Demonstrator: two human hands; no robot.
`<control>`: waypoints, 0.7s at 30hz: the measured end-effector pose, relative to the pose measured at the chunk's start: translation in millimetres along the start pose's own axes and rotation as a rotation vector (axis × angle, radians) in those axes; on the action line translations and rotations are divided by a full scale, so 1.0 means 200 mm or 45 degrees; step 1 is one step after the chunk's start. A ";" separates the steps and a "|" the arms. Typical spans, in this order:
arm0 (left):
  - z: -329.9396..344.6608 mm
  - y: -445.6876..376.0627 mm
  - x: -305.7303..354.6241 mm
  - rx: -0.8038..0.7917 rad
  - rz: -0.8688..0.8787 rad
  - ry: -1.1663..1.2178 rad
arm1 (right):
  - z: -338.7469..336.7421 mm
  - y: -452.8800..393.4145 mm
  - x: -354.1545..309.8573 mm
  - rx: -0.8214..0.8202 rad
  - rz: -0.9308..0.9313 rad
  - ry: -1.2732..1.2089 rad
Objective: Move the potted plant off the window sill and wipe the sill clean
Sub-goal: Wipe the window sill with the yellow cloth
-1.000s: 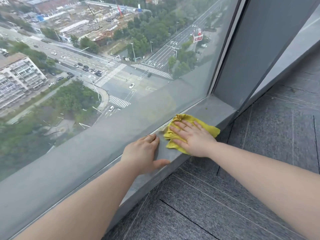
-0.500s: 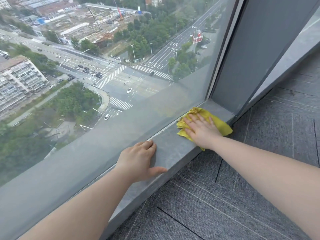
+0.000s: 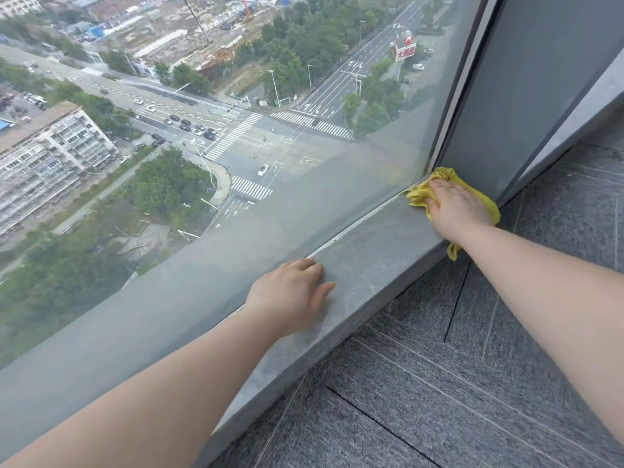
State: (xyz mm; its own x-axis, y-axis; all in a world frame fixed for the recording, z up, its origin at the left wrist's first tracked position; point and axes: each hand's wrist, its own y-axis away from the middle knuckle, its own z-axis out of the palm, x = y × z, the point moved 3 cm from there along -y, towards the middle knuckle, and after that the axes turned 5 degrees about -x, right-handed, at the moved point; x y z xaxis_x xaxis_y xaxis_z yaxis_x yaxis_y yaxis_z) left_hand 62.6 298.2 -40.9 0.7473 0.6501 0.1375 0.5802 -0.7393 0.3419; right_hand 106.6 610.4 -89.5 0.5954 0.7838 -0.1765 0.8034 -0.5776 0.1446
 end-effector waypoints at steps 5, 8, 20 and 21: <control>-0.09 0.15 -0.04 0.061 -0.104 0.394 | -0.06 0.27 -0.03 0.063 0.169 0.183; -0.15 0.23 -0.06 0.051 -0.180 0.561 | -0.09 0.42 -0.01 -0.093 0.322 0.168; -0.27 0.66 0.01 0.007 -0.252 0.633 | -0.25 0.95 -0.33 -0.046 0.072 -0.821; -0.28 0.71 0.03 0.014 -0.249 0.627 | -0.27 1.01 -0.37 -0.037 0.068 -0.944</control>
State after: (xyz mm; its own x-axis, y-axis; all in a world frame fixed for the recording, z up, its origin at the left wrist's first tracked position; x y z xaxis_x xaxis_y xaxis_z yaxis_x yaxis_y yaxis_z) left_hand 131.1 206.8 59.5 0.3856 0.7796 0.4935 0.6988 -0.5960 0.3956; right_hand 225.4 448.4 5.8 0.4932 0.3898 -0.7777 0.7787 -0.5964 0.1949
